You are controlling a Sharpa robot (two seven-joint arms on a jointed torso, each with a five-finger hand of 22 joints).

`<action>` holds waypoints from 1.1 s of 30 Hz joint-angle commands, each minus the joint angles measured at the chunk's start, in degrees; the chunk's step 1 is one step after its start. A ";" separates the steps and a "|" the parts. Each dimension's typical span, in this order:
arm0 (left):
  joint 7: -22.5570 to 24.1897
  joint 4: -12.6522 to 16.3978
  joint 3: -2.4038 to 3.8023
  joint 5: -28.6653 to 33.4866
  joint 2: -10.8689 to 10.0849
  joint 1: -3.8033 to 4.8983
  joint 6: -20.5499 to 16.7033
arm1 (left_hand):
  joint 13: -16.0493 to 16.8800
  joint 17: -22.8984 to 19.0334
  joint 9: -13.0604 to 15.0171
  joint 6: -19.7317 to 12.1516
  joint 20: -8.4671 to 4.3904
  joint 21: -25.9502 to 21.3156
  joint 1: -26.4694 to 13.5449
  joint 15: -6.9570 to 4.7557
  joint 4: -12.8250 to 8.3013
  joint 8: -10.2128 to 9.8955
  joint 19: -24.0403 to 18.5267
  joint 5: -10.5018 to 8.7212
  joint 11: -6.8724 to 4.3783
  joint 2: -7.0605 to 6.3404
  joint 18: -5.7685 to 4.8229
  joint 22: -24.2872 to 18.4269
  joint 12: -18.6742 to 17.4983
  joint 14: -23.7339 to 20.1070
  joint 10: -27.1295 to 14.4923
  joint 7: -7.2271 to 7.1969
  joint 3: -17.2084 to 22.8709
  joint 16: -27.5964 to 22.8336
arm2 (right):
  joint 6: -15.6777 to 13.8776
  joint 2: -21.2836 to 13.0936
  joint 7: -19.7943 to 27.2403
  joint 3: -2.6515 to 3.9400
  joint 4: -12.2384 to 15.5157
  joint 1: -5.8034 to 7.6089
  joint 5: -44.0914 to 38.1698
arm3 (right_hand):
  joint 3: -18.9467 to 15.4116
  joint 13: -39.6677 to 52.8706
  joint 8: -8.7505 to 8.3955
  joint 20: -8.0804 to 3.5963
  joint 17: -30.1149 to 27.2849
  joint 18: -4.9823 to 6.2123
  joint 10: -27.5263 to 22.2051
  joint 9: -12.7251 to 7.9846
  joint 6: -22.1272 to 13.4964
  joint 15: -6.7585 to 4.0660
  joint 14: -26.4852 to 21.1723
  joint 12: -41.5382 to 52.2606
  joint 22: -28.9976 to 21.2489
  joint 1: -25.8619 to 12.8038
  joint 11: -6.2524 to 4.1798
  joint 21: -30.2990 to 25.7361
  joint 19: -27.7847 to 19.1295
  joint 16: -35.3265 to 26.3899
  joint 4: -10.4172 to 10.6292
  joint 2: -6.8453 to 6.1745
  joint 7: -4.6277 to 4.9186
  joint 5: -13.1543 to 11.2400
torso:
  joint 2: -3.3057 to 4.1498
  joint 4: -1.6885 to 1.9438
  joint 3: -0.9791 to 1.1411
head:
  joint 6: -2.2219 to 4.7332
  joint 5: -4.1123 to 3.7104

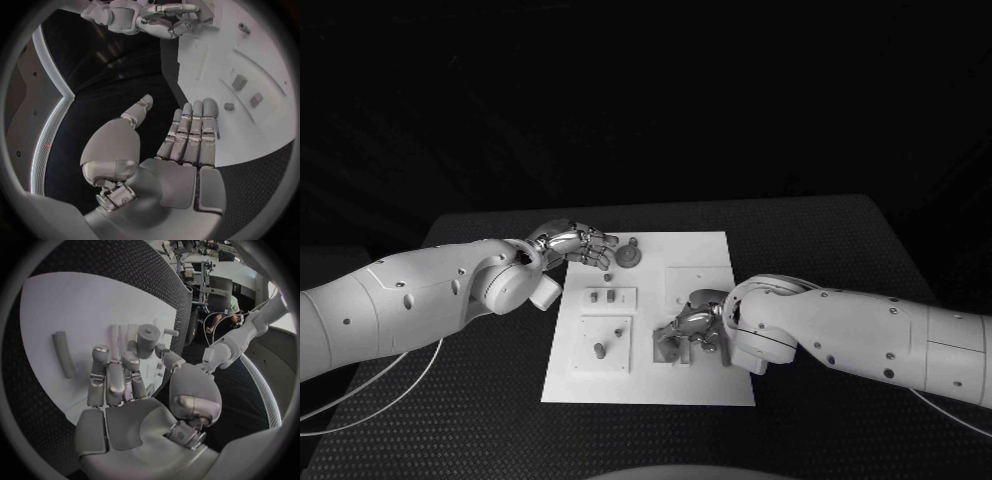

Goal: Assemble the parts on the task board

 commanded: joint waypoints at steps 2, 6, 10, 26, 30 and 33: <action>0.26 0.09 0.03 -0.22 0.08 0.06 0.81 | -0.10 0.08 -0.10 0.23 -0.15 -0.18 -0.43 0.12 -0.01 -0.29 -0.02 0.05 -0.04 -0.36 0.40 -0.08 -0.20 0.03 -0.27 1.75 0.02 -0.27 | 1.30 0.18 -0.16 -0.26 0.04 -0.43 -1.44 | 0.31 -0.17 -0.19 -0.04 -0.25 0.78 -0.46 -0.05 -0.30 -0.10 -0.60 -0.31 0.98 -1.54 -0.01 0.02 -0.31 0.02 1.29 -1.23 0.18 0.00 | -0.01 -0.01 0.01 | 0.01 -0.05; 0.25 0.07 0.03 -0.23 0.09 0.06 0.84 | -0.10 0.09 -0.11 0.22 -0.15 -0.18 -0.43 0.12 -0.01 -0.31 -0.03 0.05 -0.04 -0.36 0.39 -0.09 -0.21 0.03 -0.27 1.77 0.03 -0.27 | 1.85 0.17 -0.03 -0.26 0.19 -0.51 -1.77 | 1.30 -0.29 -0.31 -0.16 -0.61 0.78 -0.70 0.02 -0.42 -0.11 -0.94 -0.22 0.98 -2.26 0.01 0.05 -0.34 0.01 3.02 -3.09 0.20 0.00 | 0.00 -0.02 0.02 | 0.00 -0.10; 0.24 0.05 0.03 -0.23 0.11 0.06 0.84 | -0.10 0.10 -0.12 0.22 -0.15 -0.18 -0.42 0.12 -0.01 -0.32 -0.03 0.05 -0.04 -0.37 0.39 -0.10 -0.22 0.03 -0.27 1.79 0.04 -0.28 | 1.83 0.20 0.10 -0.26 0.30 -0.54 -2.26 | 1.74 -0.35 -0.35 -0.20 -0.77 0.78 -0.81 0.08 -0.48 -0.10 -1.10 -0.17 0.99 -2.31 0.03 0.09 -0.37 0.02 3.70 -3.85 0.23 -0.04 | 0.00 -0.03 0.02 | 0.00 -0.12; 0.07 0.08 0.03 -0.24 0.12 0.07 0.91 | -0.11 0.14 -0.18 0.21 -0.16 -0.17 -0.38 0.12 -0.02 -0.35 -0.05 0.05 -0.03 -0.37 0.38 -0.15 -0.27 0.02 -0.28 1.83 0.09 -0.32 | 0.63 -0.23 1.07 -0.25 0.81 -0.61 -6.68 | 1.69 -0.44 -0.22 -0.24 -0.52 0.78 -0.85 0.38 -0.36 -0.11 -0.93 0.13 1.08 -1.16 -0.01 0.39 -0.45 0.16 2.85 -2.84 0.19 -0.16 | 0.00 -0.04 0.03 | 0.05 -0.21; 0.08 0.04 0.03 -0.24 0.07 0.07 0.86 | -0.11 0.14 -0.19 0.21 -0.16 -0.16 -0.37 0.12 -0.03 -0.36 -0.06 0.05 -0.02 -0.37 0.37 -0.15 -0.28 0.02 -0.29 1.84 0.10 -0.33 | 0.15 -1.44 4.16 -0.25 2.04 -0.62 -9.04 | 1.49 -0.51 -0.04 -0.32 -0.49 0.78 -0.74 0.56 -0.06 -0.19 -0.78 0.30 1.04 0.03 -0.13 0.54 -0.35 0.20 1.28 -3.58 0.07 -0.12 | 0.00 0.00 0.06 | 0.14 -0.23; 0.04 0.03 0.03 -0.24 -0.06 0.07 0.86 | -0.11 0.15 -0.20 0.21 -0.16 -0.16 -0.36 0.12 -0.03 -0.36 -0.06 0.05 -0.02 -0.36 0.37 -0.16 -0.29 0.02 -0.29 1.84 0.11 -0.33 | 0.34 -2.74 6.03 -0.25 3.50 -0.62 -9.22 | 1.63 -0.63 0.11 -0.40 -0.53 0.78 -0.60 0.73 0.18 -0.30 -0.60 0.42 0.94 1.88 -0.23 0.60 -0.12 0.16 -0.59 -4.28 -0.04 -0.11 | -0.01 0.01 0.05 | 0.19 -0.08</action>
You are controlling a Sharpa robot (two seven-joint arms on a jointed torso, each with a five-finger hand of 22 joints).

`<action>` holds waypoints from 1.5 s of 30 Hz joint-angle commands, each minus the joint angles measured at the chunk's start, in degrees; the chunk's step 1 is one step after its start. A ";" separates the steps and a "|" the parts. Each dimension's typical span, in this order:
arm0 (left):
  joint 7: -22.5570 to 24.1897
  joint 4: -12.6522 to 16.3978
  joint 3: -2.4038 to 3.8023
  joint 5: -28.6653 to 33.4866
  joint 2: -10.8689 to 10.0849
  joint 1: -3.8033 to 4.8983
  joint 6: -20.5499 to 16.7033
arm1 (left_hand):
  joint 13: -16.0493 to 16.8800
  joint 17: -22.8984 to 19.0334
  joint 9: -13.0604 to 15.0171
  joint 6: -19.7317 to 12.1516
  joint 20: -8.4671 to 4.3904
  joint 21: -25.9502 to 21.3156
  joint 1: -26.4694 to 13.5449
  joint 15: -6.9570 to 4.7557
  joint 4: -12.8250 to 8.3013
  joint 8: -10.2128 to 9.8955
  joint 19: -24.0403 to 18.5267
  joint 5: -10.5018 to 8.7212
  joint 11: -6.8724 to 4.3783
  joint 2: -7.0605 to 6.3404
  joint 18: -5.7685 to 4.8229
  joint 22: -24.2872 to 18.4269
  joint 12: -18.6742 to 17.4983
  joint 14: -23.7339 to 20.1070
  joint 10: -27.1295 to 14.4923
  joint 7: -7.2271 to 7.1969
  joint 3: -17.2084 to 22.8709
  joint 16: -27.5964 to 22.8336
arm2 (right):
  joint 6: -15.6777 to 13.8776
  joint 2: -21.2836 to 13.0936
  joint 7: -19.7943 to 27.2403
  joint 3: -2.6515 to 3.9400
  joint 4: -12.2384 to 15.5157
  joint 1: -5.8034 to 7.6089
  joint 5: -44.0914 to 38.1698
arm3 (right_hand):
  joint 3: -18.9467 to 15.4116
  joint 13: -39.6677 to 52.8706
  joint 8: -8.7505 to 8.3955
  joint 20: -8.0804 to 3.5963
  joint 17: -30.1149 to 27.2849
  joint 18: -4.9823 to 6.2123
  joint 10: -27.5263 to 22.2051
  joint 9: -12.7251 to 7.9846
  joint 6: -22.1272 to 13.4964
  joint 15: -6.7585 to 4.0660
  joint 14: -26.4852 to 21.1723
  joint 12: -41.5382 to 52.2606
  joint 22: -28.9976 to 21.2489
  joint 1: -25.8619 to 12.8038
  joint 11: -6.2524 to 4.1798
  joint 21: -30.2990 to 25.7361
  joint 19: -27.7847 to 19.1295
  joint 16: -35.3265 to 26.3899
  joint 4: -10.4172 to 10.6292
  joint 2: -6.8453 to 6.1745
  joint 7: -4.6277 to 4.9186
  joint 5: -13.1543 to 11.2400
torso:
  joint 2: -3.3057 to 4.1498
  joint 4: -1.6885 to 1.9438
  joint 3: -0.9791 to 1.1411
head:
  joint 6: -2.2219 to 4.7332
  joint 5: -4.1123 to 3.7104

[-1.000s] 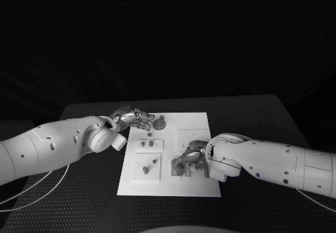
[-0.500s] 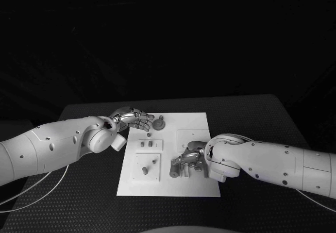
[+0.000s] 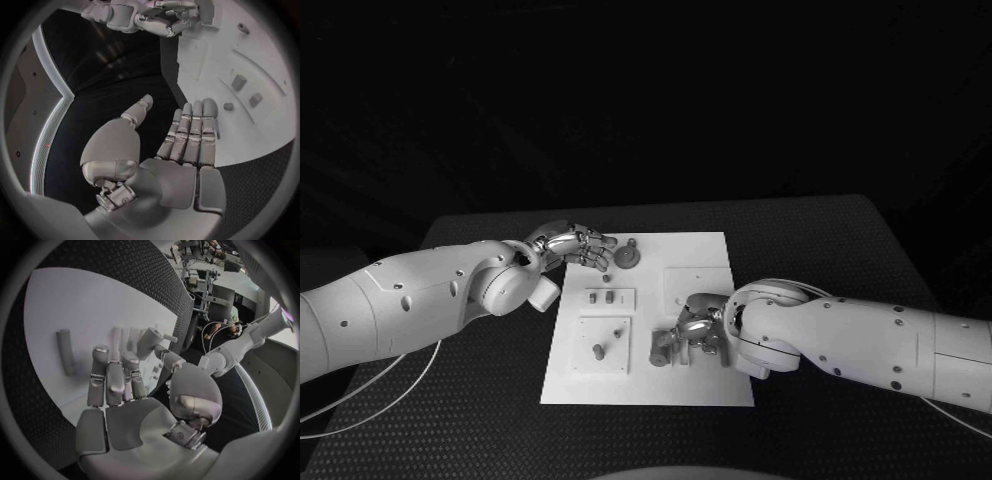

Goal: Assemble the parts on the task board

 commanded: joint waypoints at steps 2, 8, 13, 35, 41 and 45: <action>0.24 0.05 0.03 -0.20 -0.08 0.06 0.84 | -0.07 0.06 -0.09 0.21 -0.16 -0.16 -0.36 0.12 -0.02 -0.36 -0.06 0.05 -0.02 -0.35 0.40 -0.07 -0.29 0.02 -0.29 1.85 0.11 -0.33 | -0.02 -1.62 4.47 -0.11 1.67 -0.14 -3.27 | 0.36 -0.17 0.36 -0.49 -0.28 0.67 -0.07 0.24 0.54 -0.34 0.18 0.50 0.88 2.46 -0.31 0.25 0.20 0.11 -2.01 -0.71 -0.05 -0.09 | -0.01 -0.02 0.00 | 0.13 0.22; 0.24 0.04 0.03 -0.20 -0.10 0.06 0.83 | -0.07 0.07 -0.11 0.23 -0.16 -0.16 -0.35 0.12 -0.01 -0.36 -0.06 0.05 -0.02 -0.32 0.39 -0.08 -0.30 0.02 -0.28 1.88 0.13 -0.34 | -0.17 -3.11 5.79 -0.10 3.91 -0.13 -3.52 | 0.93 -0.35 0.87 -0.36 -0.70 0.67 1.23 0.62 1.53 -0.51 0.47 1.09 0.75 7.54 -0.60 0.17 0.60 -0.08 -4.22 -1.77 -0.37 -0.12 | 0.01 -0.05 0.01 | 0.23 0.18; 0.28 0.05 0.03 -0.20 -0.14 0.06 0.89 | -0.07 0.08 -0.11 0.24 -0.16 -0.15 -0.36 0.12 0.00 -0.36 -0.06 0.05 -0.02 -0.30 0.39 -0.09 -0.31 0.02 -0.28 1.90 0.14 -0.35 | 0.32 -3.45 6.53 -0.11 4.82 -0.14 -4.37 | 0.95 -0.47 0.90 -0.23 -1.04 0.67 1.44 0.73 1.69 -0.50 0.36 1.20 0.74 10.19 -0.64 0.04 0.57 -0.16 -4.88 -2.21 -0.41 -0.12 | 0.01 -0.02 0.02 | 0.15 0.16; 0.13 0.01 0.03 -0.22 -0.16 0.06 1.11 | -0.08 0.13 -0.16 0.31 -0.15 -0.14 -0.39 0.13 0.03 -0.36 -0.08 0.04 0.00 -0.26 0.37 -0.14 -0.35 0.02 -0.27 1.97 0.16 -0.39 | -0.71 -1.58 1.67 -0.12 3.95 -0.92 -8.59 | -0.34 0.57 1.48 -0.15 0.11 0.67 4.61 1.03 3.32 -0.66 1.80 3.55 0.79 10.60 -1.25 0.09 1.02 -0.01 -3.49 -0.43 -1.05 -0.15 | 0.00 0.01 -0.02 | -0.08 0.27; 0.05 0.00 0.03 -0.23 -0.14 0.06 1.33 | -0.08 0.14 -0.17 0.33 -0.15 -0.15 -0.43 0.13 0.05 -0.35 -0.09 0.04 0.00 -0.26 0.36 -0.16 -0.37 0.00 -0.27 1.98 0.15 -0.41 | -2.60 -1.36 0.26 -0.12 3.60 -1.02 -10.25 | -1.13 1.77 1.81 -0.46 1.00 0.67 7.24 1.07 4.62 -1.11 3.07 5.60 0.73 9.28 -1.84 0.18 1.72 0.03 -2.55 0.98 -1.60 -0.11 | 0.00 0.00 -0.02 | -0.11 0.34; 0.01 -0.03 0.03 -0.24 -0.15 0.06 1.38 | -0.07 0.14 -0.20 0.37 -0.12 -0.18 -0.48 0.18 0.08 -0.35 -0.18 0.04 -0.01 -0.27 0.32 -0.20 -0.38 -0.13 -0.24 1.98 0.14 -0.51 | -3.05 -1.21 0.19 -0.12 3.21 -1.02 -10.29 | -1.63 2.39 1.90 -0.77 1.35 0.67 8.59 1.04 5.38 -1.59 3.77 6.58 0.68 7.47 -2.22 0.12 2.14 -0.05 -1.64 2.73 -1.99 -0.09 | -0.01 -0.03 -0.02 | -0.22 0.34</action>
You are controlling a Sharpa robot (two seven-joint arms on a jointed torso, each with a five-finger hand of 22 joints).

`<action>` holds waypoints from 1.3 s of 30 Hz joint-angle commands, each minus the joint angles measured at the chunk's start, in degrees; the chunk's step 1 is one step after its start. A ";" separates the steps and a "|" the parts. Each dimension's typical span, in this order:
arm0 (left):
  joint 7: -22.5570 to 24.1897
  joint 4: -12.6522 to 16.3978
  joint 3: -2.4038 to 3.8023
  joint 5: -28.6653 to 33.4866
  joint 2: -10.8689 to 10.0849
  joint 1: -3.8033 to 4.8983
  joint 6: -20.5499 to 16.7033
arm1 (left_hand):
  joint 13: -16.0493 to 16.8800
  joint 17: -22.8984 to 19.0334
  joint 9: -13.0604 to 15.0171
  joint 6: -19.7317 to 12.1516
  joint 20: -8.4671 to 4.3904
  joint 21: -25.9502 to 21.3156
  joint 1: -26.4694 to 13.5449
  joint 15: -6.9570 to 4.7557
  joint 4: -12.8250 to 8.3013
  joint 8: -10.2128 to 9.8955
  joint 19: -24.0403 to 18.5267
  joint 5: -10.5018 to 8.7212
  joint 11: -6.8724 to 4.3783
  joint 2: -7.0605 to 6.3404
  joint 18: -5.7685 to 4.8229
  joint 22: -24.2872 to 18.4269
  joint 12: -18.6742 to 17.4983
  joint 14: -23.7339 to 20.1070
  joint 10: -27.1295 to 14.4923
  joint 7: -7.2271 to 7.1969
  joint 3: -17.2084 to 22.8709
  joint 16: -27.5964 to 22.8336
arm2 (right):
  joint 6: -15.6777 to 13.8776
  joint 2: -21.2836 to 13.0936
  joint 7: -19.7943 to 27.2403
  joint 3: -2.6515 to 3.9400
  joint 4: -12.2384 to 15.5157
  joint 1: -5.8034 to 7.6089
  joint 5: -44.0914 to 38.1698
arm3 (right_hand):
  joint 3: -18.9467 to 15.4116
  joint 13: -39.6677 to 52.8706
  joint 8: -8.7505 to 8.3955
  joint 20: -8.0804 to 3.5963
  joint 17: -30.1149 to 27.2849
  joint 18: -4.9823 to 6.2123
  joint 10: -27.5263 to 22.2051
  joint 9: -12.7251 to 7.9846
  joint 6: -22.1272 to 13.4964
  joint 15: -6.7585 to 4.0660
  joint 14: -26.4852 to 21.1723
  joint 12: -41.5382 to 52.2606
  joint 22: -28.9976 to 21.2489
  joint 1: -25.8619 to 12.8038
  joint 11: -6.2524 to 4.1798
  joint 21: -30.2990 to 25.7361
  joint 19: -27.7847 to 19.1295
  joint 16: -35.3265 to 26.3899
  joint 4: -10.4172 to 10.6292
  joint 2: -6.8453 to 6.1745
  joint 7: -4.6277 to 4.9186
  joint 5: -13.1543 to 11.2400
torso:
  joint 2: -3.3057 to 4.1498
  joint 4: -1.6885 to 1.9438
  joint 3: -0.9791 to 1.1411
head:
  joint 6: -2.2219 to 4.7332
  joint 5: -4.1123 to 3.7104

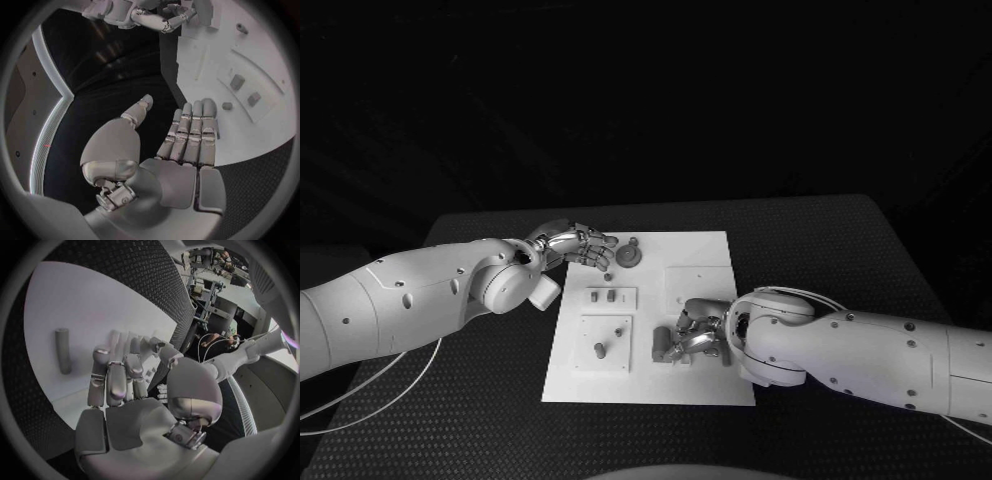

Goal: Assemble the parts on the task board

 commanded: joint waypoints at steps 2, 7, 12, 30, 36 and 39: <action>0.21 0.05 0.03 -0.22 0.06 0.06 1.10 | -0.08 0.06 -0.10 0.38 -0.11 -0.18 -0.50 0.19 0.11 -0.35 -0.21 0.04 -0.01 -0.23 0.36 -0.10 -0.39 -0.18 -0.23 1.98 0.15 -0.32 | -1.68 0.37 -1.26 0.00 -0.55 -0.05 -1.70 | -0.22 0.30 0.16 -0.06 0.29 0.35 0.82 -0.05 0.68 -0.29 0.69 0.57 0.67 -1.56 -0.15 0.07 0.62 -0.08 0.87 1.57 -0.14 -0.06 | 0.01 -0.01 0.01 | -0.11 0.01; 0.10 0.15 0.03 -0.35 -0.02 0.06 1.31 | -0.08 0.06 -0.12 0.40 -0.10 -0.19 -0.53 0.21 0.14 -0.35 -0.26 0.04 -0.01 -0.19 0.34 -0.12 -0.40 -0.22 -0.21 1.98 0.15 -0.36 | -1.73 0.38 -1.43 0.00 -1.39 -0.09 -2.82 | -0.63 0.59 0.13 -0.27 0.66 0.35 1.26 -0.09 0.99 -0.55 1.06 0.91 0.76 -3.78 -0.31 0.04 0.73 -0.08 1.49 3.53 -0.29 -0.06 | 0.03 0.01 0.00 | -0.15 -0.02; 0.02 0.08 0.03 -0.37 -0.09 0.06 1.31 | -0.08 0.07 -0.13 0.42 -0.09 -0.20 -0.55 0.23 0.15 -0.35 -0.29 0.01 -0.02 -0.18 0.34 -0.14 -0.40 -0.26 -0.19 1.97 0.14 -0.39 | -0.74 0.36 -1.17 0.00 -1.68 -0.09 -2.88 | -0.51 0.69 0.11 -0.47 0.71 0.35 1.45 -0.09 1.13 -0.71 1.19 1.00 0.83 -4.29 -0.39 0.08 0.85 -0.10 0.92 4.59 -0.38 -0.03 | 0.00 -0.02 0.00 | -0.23 0.02; -0.13 -0.01 0.03 -0.56 -0.03 0.06 1.53 | -0.07 0.10 -0.14 0.58 -0.08 -0.19 -0.53 0.25 0.16 -0.28 -0.36 -0.01 -0.03 -0.09 0.33 -0.18 -0.42 -0.31 -0.16 1.92 0.17 -0.45 | -0.40 0.00 -0.36 -0.01 -1.56 -0.17 -2.19 | -0.22 0.44 -0.19 -0.48 0.05 0.35 1.18 -0.16 1.01 -0.63 0.78 0.43 0.83 -4.05 -0.27 -0.13 0.83 -0.30 -3.26 3.34 -0.26 -0.04 | 0.00 -0.02 0.01 | -0.23 0.01; -0.16 -0.16 0.02 -0.61 -0.05 0.06 1.50 | -0.07 0.12 -0.15 0.62 -0.08 -0.19 -0.46 0.25 0.10 -0.27 -0.38 -0.02 -0.04 -0.12 0.34 -0.20 -0.43 -0.32 -0.15 1.90 0.18 -0.47 | -0.44 -0.53 0.07 0.00 -1.05 -0.17 -1.53 | 0.24 0.48 -0.26 -0.51 -0.03 0.35 1.20 -0.16 1.03 -0.57 0.77 0.38 0.79 -3.26 -0.25 -0.23 1.00 -0.37 -4.68 1.28 -0.24 0.01 | 0.01 -0.02 0.03 | -0.22 0.01; -0.17 -0.22 0.02 -0.61 -0.04 0.06 1.48 | -0.07 0.12 -0.15 0.63 -0.08 -0.18 -0.44 0.25 0.08 -0.26 -0.39 -0.02 -0.04 -0.13 0.34 -0.20 -0.44 -0.32 -0.15 1.89 0.19 -0.48 | -0.39 -0.98 0.37 0.00 -0.68 -0.17 -0.63 | 0.57 0.36 -0.34 -0.48 -0.27 0.35 1.08 -0.17 0.97 -0.54 0.65 0.18 0.74 -2.77 -0.19 -0.33 1.09 -0.44 -5.05 0.34 -0.19 0.00 | 0.01 -0.03 0.02 | -0.21 0.00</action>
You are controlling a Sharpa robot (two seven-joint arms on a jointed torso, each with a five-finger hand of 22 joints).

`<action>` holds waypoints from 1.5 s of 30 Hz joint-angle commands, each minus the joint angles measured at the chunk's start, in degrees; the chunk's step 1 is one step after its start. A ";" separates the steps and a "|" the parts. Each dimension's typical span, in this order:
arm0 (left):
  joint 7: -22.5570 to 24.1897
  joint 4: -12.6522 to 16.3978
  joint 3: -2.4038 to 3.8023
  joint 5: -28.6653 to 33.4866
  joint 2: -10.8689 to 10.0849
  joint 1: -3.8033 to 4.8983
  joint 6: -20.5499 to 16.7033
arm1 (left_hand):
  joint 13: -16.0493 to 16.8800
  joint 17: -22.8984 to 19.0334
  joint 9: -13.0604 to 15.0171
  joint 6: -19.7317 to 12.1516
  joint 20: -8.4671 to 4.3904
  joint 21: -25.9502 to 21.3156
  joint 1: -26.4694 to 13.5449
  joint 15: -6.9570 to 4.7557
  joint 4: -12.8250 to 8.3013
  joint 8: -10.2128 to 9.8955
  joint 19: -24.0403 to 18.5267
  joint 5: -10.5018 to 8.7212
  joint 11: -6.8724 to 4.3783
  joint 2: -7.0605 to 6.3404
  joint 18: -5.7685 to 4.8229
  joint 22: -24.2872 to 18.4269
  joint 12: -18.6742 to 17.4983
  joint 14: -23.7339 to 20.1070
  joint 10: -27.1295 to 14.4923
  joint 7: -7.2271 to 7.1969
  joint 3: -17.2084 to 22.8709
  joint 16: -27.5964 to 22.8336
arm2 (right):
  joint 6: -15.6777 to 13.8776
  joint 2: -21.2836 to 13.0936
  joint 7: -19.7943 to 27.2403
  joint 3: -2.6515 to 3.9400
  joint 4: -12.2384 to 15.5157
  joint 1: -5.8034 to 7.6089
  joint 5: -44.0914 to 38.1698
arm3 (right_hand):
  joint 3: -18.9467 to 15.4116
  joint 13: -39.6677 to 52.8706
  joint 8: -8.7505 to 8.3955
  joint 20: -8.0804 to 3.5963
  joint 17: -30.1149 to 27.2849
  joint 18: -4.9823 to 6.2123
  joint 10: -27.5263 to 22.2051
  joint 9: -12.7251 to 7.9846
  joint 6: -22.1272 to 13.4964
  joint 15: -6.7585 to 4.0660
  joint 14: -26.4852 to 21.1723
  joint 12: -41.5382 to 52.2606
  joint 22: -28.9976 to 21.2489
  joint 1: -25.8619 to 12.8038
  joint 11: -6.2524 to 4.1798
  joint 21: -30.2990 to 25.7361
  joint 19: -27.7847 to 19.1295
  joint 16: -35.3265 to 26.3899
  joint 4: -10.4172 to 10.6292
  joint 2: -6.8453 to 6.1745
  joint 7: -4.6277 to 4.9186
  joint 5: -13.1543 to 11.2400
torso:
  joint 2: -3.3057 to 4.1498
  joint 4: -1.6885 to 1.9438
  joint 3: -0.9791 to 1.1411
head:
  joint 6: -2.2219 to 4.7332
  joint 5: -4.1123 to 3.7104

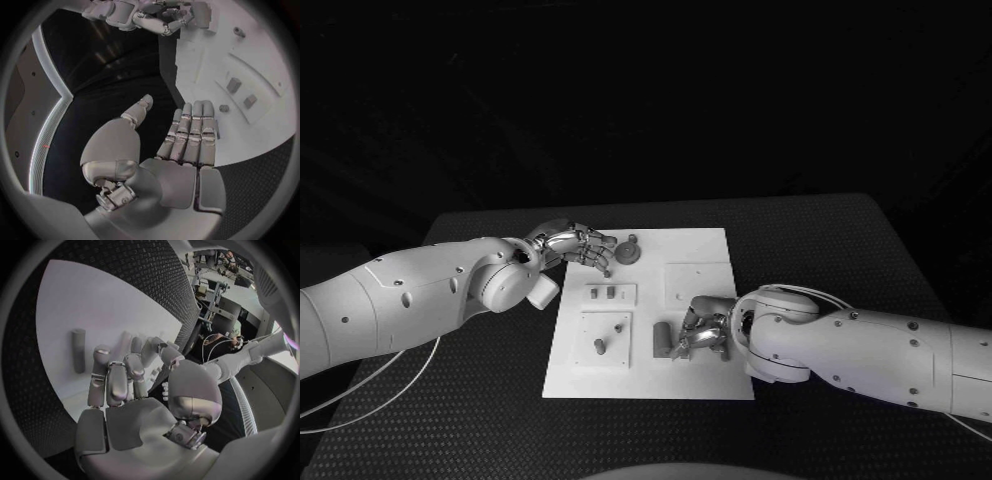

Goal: Assemble the parts on the task board

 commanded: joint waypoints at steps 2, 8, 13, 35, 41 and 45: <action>0.30 0.00 0.03 -0.25 0.07 0.06 0.84 | -0.08 0.10 -0.06 0.28 -0.08 -0.18 -0.43 0.25 0.07 -0.26 -0.39 -0.02 -0.03 -0.14 0.36 -0.06 -0.23 -0.32 -0.15 1.83 0.19 -0.26 | -0.64 -0.59 0.79 0.03 0.52 0.00 0.67 | 0.31 -0.10 -0.38 -0.06 -0.24 0.49 -0.18 -0.09 0.00 0.11 -0.46 -0.46 0.72 0.43 0.23 -0.38 0.54 -0.25 -0.54 -1.32 0.28 0.04 | 0.00 -0.02 0.02 | 0.08 -0.07; 0.26 0.02 0.03 -0.27 0.09 0.06 0.80 | -0.08 0.12 -0.07 0.30 -0.08 -0.17 -0.40 0.26 0.04 -0.26 -0.40 -0.02 -0.03 -0.15 0.36 -0.07 -0.24 -0.32 -0.15 1.82 0.19 -0.27 | -0.84 -0.66 0.94 0.03 0.71 0.01 0.88 | 0.50 -0.16 -0.42 -0.01 -0.30 0.49 -0.25 -0.09 -0.03 0.14 -0.50 -0.58 0.69 0.62 0.27 -0.46 0.59 -0.28 -0.41 -1.91 0.31 0.03 | 0.01 0.01 0.01 | 0.11 -0.18; 0.25 0.04 0.03 -0.32 0.08 0.06 0.76 | -0.08 0.13 -0.08 0.31 -0.07 -0.17 -0.39 0.26 0.02 -0.26 -0.40 -0.02 -0.03 -0.16 0.36 -0.08 -0.25 -0.33 -0.15 1.82 0.19 -0.28 | -1.05 -0.50 1.05 0.03 0.66 0.01 0.94 | 0.57 -0.20 -0.44 0.03 -0.42 0.49 -0.30 -0.09 -0.05 0.15 -0.57 -0.65 0.67 0.55 0.29 -0.50 0.62 -0.31 -0.18 -2.01 0.34 0.02 | 0.00 0.00 0.00 | 0.17 -0.19; 0.22 0.09 0.03 -0.38 0.15 0.06 0.86 | -0.07 0.18 -0.12 0.34 -0.06 -0.14 -0.36 0.27 0.00 -0.27 -0.41 -0.02 -0.02 -0.12 0.36 -0.11 -0.29 -0.33 -0.13 1.82 0.19 -0.32 | -0.68 0.99 1.15 0.03 0.32 -0.01 -3.73 | 0.76 0.07 -0.42 0.10 -0.01 0.49 -0.06 -0.04 0.07 0.17 -0.30 -0.34 0.66 0.20 0.27 -0.60 0.78 -0.29 0.90 -2.41 0.31 0.00 | 0.00 0.01 -0.02 | 0.19 -0.27; 0.22 0.07 0.03 -0.39 0.13 0.06 0.88 | -0.07 0.19 -0.13 0.36 -0.05 -0.14 -0.38 0.27 0.00 -0.26 -0.42 -0.02 -0.03 -0.11 0.36 -0.12 -0.29 -0.33 -0.10 1.81 0.18 -0.33 | -0.88 1.39 0.88 0.02 -0.09 -0.30 -4.56 | 0.88 0.16 -0.39 0.07 0.07 0.49 0.03 -0.02 0.14 0.17 -0.23 -0.23 0.67 0.31 0.23 -0.60 0.84 -0.27 1.06 -2.34 0.28 0.01 | 0.01 0.02 0.00 | 0.17 -0.27; 0.22 0.08 0.03 -0.40 0.14 0.06 0.87 | -0.07 0.20 -0.14 0.37 -0.05 -0.13 -0.39 0.28 0.01 -0.26 -0.42 -0.02 -0.03 -0.10 0.36 -0.13 -0.29 -0.33 -0.09 1.81 0.18 -0.34 | -1.47 1.57 0.44 0.03 -0.43 -0.44 -5.46 | 0.96 0.25 -0.36 0.04 0.23 0.49 0.14 0.01 0.20 0.16 -0.11 -0.11 0.68 0.43 0.20 -0.59 0.90 -0.25 1.14 -2.06 0.24 0.00 | 0.00 0.04 -0.01 | 0.09 -0.26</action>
